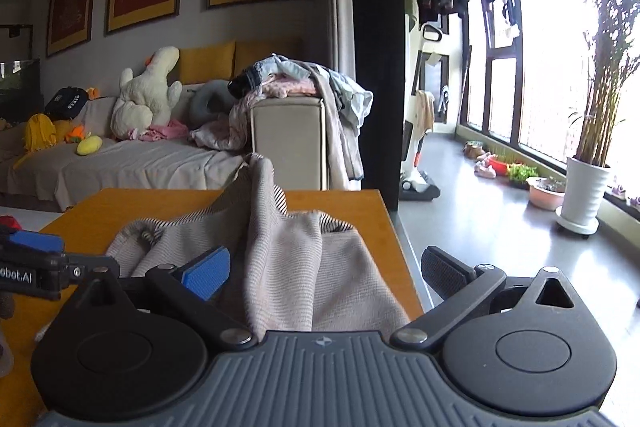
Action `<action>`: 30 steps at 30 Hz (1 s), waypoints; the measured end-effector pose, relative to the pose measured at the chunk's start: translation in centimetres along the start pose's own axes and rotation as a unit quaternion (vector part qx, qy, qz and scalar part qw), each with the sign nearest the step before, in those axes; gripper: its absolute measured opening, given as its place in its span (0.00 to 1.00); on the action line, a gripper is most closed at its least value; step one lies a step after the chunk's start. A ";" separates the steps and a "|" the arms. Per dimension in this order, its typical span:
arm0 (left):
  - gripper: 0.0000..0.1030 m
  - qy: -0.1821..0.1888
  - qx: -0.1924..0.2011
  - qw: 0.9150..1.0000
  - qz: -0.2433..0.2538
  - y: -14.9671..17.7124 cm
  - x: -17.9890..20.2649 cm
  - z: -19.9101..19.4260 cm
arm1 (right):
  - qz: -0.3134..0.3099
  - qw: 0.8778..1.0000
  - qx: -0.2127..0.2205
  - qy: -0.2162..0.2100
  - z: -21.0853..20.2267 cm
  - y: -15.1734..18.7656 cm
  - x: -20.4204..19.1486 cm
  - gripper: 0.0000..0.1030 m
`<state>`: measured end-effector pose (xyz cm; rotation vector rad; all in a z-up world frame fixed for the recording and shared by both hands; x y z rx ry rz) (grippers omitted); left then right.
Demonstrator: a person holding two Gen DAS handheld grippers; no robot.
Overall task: Fold clothes
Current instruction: 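Lower both grippers onto the striped sweater and close them on its fabric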
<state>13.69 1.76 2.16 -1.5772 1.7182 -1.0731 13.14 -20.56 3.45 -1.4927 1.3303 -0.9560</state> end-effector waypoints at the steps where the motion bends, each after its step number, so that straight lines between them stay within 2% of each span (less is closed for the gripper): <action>1: 1.00 0.001 0.007 1.000 0.000 -0.8 -0.1 0.9 | 0.002 1.000 0.009 0.004 1.0 -0.6 0.0 1.00; 4: 1.00 0.008 0.008 1.000 0.018 -2.1 -0.2 4.1 | 0.012 0.999 0.046 0.010 4.2 -2.1 0.1 1.00; 7: 1.00 0.024 -0.005 1.000 0.016 -2.4 -0.7 7.1 | 0.012 0.997 0.072 -0.005 6.9 -2.7 -0.2 1.00; 10: 1.00 0.030 0.004 1.000 0.004 -2.8 -1.7 9.6 | 0.026 0.998 0.062 -0.018 9.8 -2.1 0.0 1.00; 13: 1.00 0.032 -0.018 0.999 -0.013 -2.0 -2.7 11.7 | 0.041 0.999 0.002 -0.020 12.0 -0.4 0.2 1.00; 15: 1.00 0.050 -0.047 0.997 -0.032 -1.2 -3.1 12.5 | 0.063 0.998 0.002 -0.015 11.5 0.1 0.7 1.00; 19: 1.00 0.063 -0.043 0.997 0.000 0.0 -2.5 11.3 | 0.094 0.994 -0.042 -0.026 10.1 1.7 0.9 1.00; 25: 1.00 0.078 -0.061 0.995 0.031 2.1 -2.0 8.5 | 0.081 0.994 -0.057 -0.048 5.9 3.3 -0.8 1.00; 30: 1.00 0.057 -0.073 0.994 0.055 4.2 -0.9 5.4 | 0.092 0.993 -0.057 -0.049 4.6 3.7 -0.6 1.00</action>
Point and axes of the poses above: each gripper's, at about its wrist camera, not at the fingertips, and z roughly the way its jaws point, x to its right, y to its underside, the point moved 5 cm from there along z, roughly the way its jaws point, and after that the axes turned 1 degree about x, right-handed, at the moved point
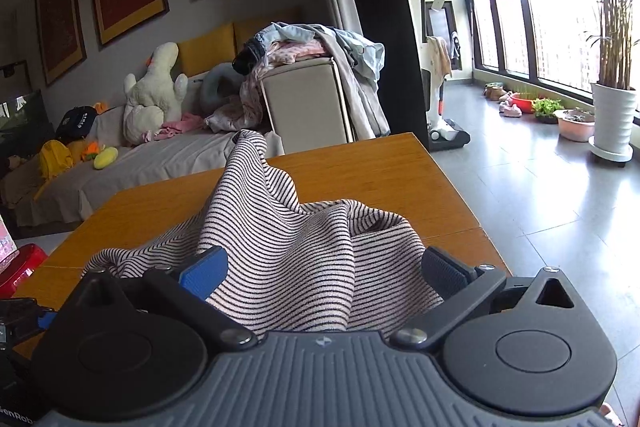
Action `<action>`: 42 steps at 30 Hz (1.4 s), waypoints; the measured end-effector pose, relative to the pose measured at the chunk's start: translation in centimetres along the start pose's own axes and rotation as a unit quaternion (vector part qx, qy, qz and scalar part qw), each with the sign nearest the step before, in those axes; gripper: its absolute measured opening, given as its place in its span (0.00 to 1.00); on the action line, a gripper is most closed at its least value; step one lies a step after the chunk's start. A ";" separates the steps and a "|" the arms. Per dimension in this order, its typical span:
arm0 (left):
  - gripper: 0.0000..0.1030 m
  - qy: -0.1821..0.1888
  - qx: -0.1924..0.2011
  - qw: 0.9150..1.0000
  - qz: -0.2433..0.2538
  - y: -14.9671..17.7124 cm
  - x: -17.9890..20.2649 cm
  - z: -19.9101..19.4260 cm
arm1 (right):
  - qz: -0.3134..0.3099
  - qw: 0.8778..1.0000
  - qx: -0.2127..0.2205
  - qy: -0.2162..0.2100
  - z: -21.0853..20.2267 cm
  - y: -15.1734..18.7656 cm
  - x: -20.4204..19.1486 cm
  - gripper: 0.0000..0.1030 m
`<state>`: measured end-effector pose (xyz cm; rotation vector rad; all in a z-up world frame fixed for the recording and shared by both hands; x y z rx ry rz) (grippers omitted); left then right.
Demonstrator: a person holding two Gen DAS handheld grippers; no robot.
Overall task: Fold clothes
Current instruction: 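Lower both grippers onto the striped sweater and close them on its fabric, then lift the sweater with both grippers, spread it flat on the table, open both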
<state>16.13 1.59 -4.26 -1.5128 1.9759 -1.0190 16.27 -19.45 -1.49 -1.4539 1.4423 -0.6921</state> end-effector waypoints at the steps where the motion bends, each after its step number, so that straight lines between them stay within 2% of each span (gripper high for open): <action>1: 0.99 -0.005 0.001 1.000 0.003 0.1 0.3 -0.2 | 0.004 1.000 -0.002 0.000 0.0 0.0 0.1 1.00; 3: 0.88 -0.013 0.007 1.000 0.010 0.2 0.9 -0.6 | 0.010 1.000 -0.002 0.000 0.1 0.0 0.3 1.00; 5: 0.67 -0.019 0.013 1.000 0.017 0.2 1.5 -0.9 | 0.012 1.000 -0.001 0.001 0.1 0.0 0.3 1.00; 6: 0.60 -0.024 0.018 0.999 0.022 0.1 1.8 -1.0 | 0.013 1.000 -0.001 0.002 0.1 -0.1 0.3 1.00; 8: 0.15 -0.033 0.024 0.999 0.027 -0.3 2.2 -1.4 | 0.014 1.000 -0.001 0.003 0.2 -0.2 0.3 1.00; 10: 0.12 -0.027 0.023 0.999 0.013 -1.2 1.8 -1.6 | 0.014 1.000 -0.004 0.002 0.3 0.0 0.4 1.00; 13: 0.11 -0.042 0.061 0.997 -0.017 -4.4 -1.6 -3.1 | 0.013 1.000 -0.015 0.004 0.6 -0.1 0.4 1.00; 16: 0.11 -0.061 0.102 0.992 -0.045 -7.6 -5.1 -4.8 | 0.012 0.999 -0.029 0.007 1.1 -0.1 0.3 1.00; 19: 0.11 -0.092 0.106 0.986 -0.086 -10.1 -10.8 -4.9 | 0.006 0.999 -0.051 0.016 1.9 0.0 0.1 1.00; 22: 0.12 -0.079 0.069 0.984 -0.143 -10.2 -16.1 -2.8 | -0.021 0.997 -0.069 0.032 2.4 0.2 -0.5 1.00; 23: 0.13 -0.062 0.052 0.982 -0.173 -9.7 -17.7 -1.9 | -0.037 0.996 -0.071 0.038 2.5 0.2 -0.8 1.00; 25: 0.16 -0.021 0.017 0.971 -0.238 -8.2 -20.5 -0.5 | -0.088 0.993 -0.052 0.052 2.2 -0.8 -2.0 1.00; 27: 0.24 0.016 -0.009 0.958 -0.287 -6.4 -22.5 0.0 | -0.140 0.987 -0.031 0.067 1.9 -1.8 -3.3 0.98; 28: 0.46 0.019 -0.010 0.957 -0.291 -5.9 -23.0 -0.4 | -0.160 0.985 -0.021 0.058 1.8 -2.8 -4.3 0.92; 29: 0.68 0.015 -0.002 0.960 -0.278 -5.9 -23.1 -1.2 | -0.179 0.983 -0.011 0.047 1.7 -3.7 -5.4 0.90; 30: 0.74 0.012 0.008 0.965 -0.260 -6.1 -23.1 -2.1 | -0.183 0.982 -0.012 0.032 2.1 -4.2 -6.5 0.89; 33: 0.79 0.009 0.038 0.976 -0.216 -7.0 -22.9 -5.0 | -0.190 0.981 -0.022 -0.014 3.3 -5.6 -9.6 0.89; 36: 0.92 0.010 0.069 0.981 -0.179 -9.0 -21.2 -6.3 | -0.213 0.975 -0.066 -0.024 6.3 -4.4 -11.3 0.89; 38: 0.93 0.004 0.075 0.987 -0.139 -10.3 -18.9 -5.2 | -0.242 0.966 -0.087 -0.019 7.9 -3.3 -11.7 0.81; 39: 0.93 -0.004 0.073 0.990 -0.119 -10.9 -17.8 -4.1 | -0.253 0.963 -0.093 -0.020 8.4 -3.0 -11.5 0.59; 40: 0.93 -0.012 0.072 0.992 -0.100 -11.5 -16.6 -3.0 | -0.261 0.960 -0.100 -0.021 8.8 -2.8 -11.2 0.32; 42: 0.93 -0.035 0.067 0.995 -0.062 -12.5 -14.9 -0.3 | -0.262 0.959 -0.102 -0.023 9.0 -3.6 -10.0 0.16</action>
Point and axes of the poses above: each gripper's, at about its wrist camera, not at the fingertips, and z roughly the way its jaws point, x to its right, y to its underside, the point moved 5 cm from there along z, roughly the way its jaws point, and after that the axes turned 1 degree about x, right-handed, at the moved point
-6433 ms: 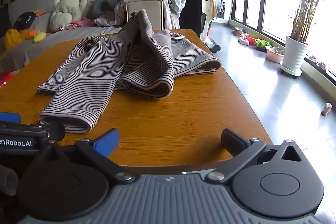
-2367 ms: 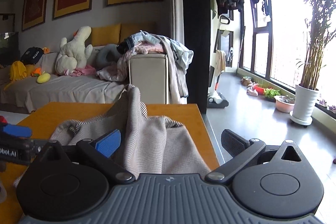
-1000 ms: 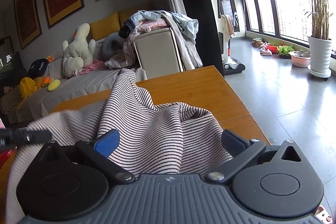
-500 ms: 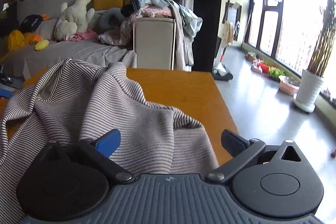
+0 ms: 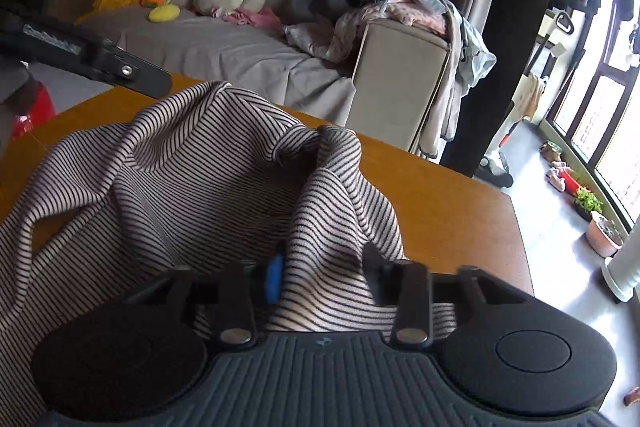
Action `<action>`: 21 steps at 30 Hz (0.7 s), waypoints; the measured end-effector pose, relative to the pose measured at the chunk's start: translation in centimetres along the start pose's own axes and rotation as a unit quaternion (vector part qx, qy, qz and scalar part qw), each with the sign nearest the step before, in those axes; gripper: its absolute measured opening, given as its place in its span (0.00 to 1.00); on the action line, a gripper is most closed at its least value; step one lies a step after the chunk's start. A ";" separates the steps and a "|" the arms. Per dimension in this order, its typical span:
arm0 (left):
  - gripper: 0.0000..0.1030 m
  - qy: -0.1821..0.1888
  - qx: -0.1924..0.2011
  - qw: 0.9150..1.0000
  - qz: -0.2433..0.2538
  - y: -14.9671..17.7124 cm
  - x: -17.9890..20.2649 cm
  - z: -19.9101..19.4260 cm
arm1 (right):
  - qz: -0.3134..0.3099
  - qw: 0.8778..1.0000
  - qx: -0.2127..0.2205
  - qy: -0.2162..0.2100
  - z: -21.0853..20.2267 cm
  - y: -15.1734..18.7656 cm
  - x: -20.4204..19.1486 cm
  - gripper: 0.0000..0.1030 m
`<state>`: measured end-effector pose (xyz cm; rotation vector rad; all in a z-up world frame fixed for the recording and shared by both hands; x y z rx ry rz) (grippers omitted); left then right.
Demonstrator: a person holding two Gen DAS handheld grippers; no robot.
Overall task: Fold clothes
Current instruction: 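Lift the sweater with both grippers, spread it flat on the table, open both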
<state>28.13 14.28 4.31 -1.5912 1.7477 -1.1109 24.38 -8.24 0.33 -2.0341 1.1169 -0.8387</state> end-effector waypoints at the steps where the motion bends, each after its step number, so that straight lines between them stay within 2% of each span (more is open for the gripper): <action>1: 0.93 -0.014 -0.002 1.000 0.022 -0.1 0.8 1.5 | -0.009 1.000 0.005 0.014 0.0 -0.4 1.0 0.08; 3: 0.81 -0.048 -0.013 0.996 0.076 -0.1 1.9 4.5 | -0.027 0.998 0.015 0.049 0.3 -1.0 3.2 0.07; 4: 0.61 -0.065 -0.019 0.994 0.091 -0.1 1.8 5.7 | -0.028 0.997 0.015 0.075 1.3 -1.1 5.0 0.07; 5: 0.49 -0.081 -0.026 0.991 0.102 -0.1 1.5 6.9 | -0.021 0.995 0.009 0.096 2.4 -1.0 6.6 0.07; 8: 0.42 -0.133 -0.044 0.982 0.128 -0.1 0.1 10.2 | 0.034 0.992 -0.023 0.121 5.9 0.4 10.4 0.07; 10: 0.40 -0.164 -0.056 0.977 0.125 0.1 -1.6 11.7 | 0.062 0.990 -0.038 0.119 7.6 1.8 11.3 0.08; 14: 0.41 -0.158 -0.067 0.981 0.094 0.5 -3.1 12.2 | 0.061 0.989 -0.030 0.128 7.8 2.3 11.0 0.12; 18: 0.43 -0.147 -0.058 0.983 0.096 0.3 -2.8 11.5 | 0.084 0.986 -0.027 0.138 6.2 2.6 12.0 0.32; 21: 0.51 -0.120 -0.048 0.989 0.075 0.0 -2.1 10.2 | 0.101 0.985 -0.012 0.138 3.5 2.9 12.6 0.41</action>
Point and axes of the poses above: each gripper's, at about its wrist camera, not at the fingertips, and z roughly the way its jaws point, x to its right, y to its underside, the point moved 5 cm from there along z, roughly the way its jaws point, and after that the axes turned 1 degree about x, right-handed, at the moved point
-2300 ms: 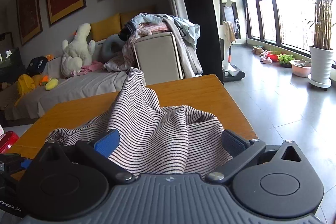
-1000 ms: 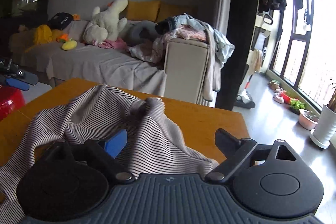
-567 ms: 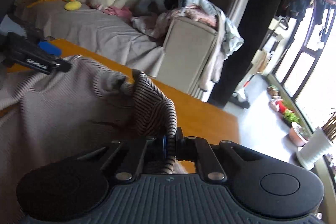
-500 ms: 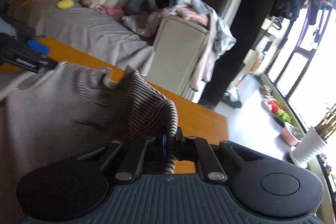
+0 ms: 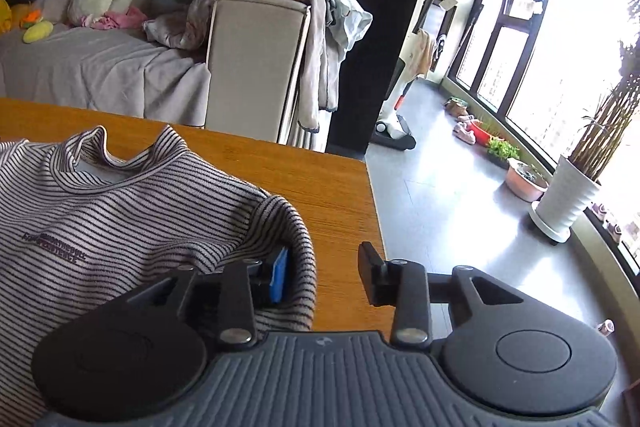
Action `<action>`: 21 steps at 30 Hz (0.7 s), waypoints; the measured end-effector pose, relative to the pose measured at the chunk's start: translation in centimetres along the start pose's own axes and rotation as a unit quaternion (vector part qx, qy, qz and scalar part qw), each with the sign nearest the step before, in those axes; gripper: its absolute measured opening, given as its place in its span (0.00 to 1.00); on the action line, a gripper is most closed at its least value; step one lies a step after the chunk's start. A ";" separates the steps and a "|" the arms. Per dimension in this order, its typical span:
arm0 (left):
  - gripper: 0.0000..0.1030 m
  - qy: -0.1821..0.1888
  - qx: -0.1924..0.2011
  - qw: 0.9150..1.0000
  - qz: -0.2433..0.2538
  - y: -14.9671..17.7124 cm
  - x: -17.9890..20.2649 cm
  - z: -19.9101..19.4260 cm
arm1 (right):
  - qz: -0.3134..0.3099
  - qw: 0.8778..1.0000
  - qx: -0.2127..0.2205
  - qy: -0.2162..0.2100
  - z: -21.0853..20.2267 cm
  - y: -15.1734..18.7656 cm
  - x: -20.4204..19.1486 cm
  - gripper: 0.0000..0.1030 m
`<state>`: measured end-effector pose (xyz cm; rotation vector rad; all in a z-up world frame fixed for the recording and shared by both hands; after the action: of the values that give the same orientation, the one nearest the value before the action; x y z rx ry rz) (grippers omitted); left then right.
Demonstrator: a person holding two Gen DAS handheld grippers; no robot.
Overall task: Fold clothes
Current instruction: 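Lift the sweater with both grippers, spread it flat on the table, open both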
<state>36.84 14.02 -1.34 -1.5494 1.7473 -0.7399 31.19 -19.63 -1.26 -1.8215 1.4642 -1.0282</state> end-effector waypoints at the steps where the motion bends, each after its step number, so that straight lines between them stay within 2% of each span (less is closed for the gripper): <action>1: 0.52 0.012 0.005 1.000 -0.006 0.0 0.3 -0.8 | 0.006 1.000 0.005 -0.002 -1.0 0.1 0.4 0.47; 4: 0.64 0.049 0.021 0.998 -0.019 -0.1 1.3 -3.6 | 0.028 0.999 0.027 -0.011 -4.7 1.0 1.2 0.61; 5: 0.70 0.063 0.027 0.997 -0.024 -0.1 1.8 -4.6 | 0.040 0.999 0.029 -0.018 -5.8 1.6 1.3 0.62; 9: 0.82 0.140 0.045 0.988 -0.053 1.0 4.5 -8.5 | 0.077 0.996 0.021 -0.043 -9.5 4.4 1.0 0.63; 11: 0.91 0.180 0.055 0.980 -0.062 2.3 6.4 -9.9 | 0.089 0.994 -0.005 -0.056 -10.4 6.3 0.3 0.63; 13: 0.92 0.218 0.061 0.972 -0.064 3.9 8.3 -11.1 | 0.090 0.994 -0.026 -0.057 -10.8 8.2 -0.6 0.63; 17: 0.92 0.241 0.053 0.968 -0.039 6.9 10.7 -10.9 | 0.098 0.994 -0.026 -0.047 -12.3 10.2 -1.4 0.63; 21: 0.95 0.232 0.066 0.968 -0.070 7.4 9.3 -10.9 | 0.110 0.992 -0.036 -0.042 -13.3 10.9 -1.6 0.63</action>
<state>23.11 5.51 -1.60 -1.5009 1.8752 -1.3517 14.04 -20.17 -3.37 -1.6856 1.6252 -0.7915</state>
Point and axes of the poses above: each gripper's, at about its wrist camera, not at the fingertips, and z roughly the way its jaws point, x to its right, y to its underside, the point moved 5 cm from there along z, roughly the way its jaws point, and after that the axes turned 1 degree about x, right-handed, at the moved point
